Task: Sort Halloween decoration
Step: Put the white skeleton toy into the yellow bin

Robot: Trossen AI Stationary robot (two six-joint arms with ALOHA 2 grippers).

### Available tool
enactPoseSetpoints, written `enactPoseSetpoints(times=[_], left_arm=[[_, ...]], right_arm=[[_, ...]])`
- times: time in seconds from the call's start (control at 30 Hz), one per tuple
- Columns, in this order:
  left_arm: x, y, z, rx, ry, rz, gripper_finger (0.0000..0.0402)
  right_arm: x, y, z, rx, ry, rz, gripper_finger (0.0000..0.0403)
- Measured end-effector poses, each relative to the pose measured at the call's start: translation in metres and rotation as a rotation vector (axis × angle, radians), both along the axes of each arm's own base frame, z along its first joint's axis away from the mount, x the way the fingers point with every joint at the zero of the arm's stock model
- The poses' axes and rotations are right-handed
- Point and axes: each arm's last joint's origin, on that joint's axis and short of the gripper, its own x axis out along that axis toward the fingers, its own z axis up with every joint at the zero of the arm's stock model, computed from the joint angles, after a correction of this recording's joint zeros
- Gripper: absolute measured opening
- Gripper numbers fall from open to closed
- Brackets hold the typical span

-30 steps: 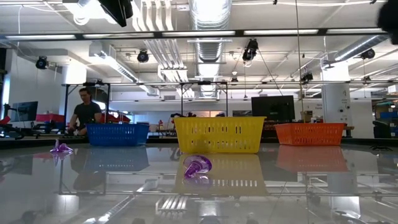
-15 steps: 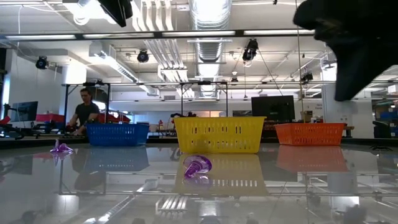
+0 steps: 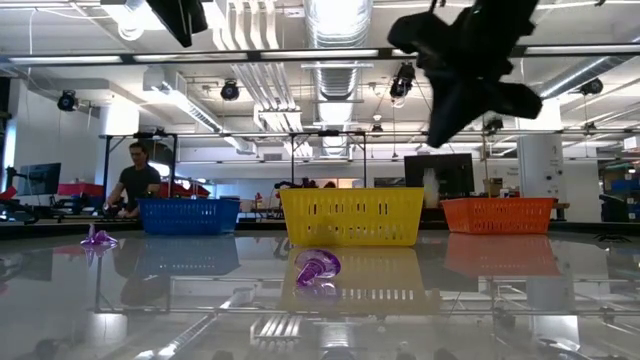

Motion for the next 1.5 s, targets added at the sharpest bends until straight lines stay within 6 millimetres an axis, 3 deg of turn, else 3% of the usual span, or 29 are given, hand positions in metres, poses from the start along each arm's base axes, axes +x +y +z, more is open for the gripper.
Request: enactPoseSetpoints(times=[0.3, 0.63, 0.83, 1.2, 1.5], left_arm=[[-0.001, 0.000, -0.001, -0.003, 0.015, 0.003, 0.0068], [-0.002, 0.000, -0.001, 0.014, 0.022, -0.016, 0.0068], [-0.007, 0.002, -0.003, 0.100, 0.084, 0.015, 0.0068], [-0.007, 0.002, -0.003, 0.100, 0.087, 0.014, 0.0068], [-0.008, 0.002, -0.003, 0.099, 0.091, 0.014, 0.0068]], right_arm=[[0.016, -0.044, 0.006, -0.016, -0.070, 0.102, 0.0013], [0.006, -0.064, 0.000, -0.033, 0.067, 0.123, 0.0009], [-0.004, -0.067, -0.003, -0.017, 0.164, 0.100, 0.0020], [0.010, -0.068, -0.028, 0.003, 0.219, 0.081, 0.0074], [0.023, -0.067, -0.045, 0.029, 0.210, 0.094, 0.0072]])
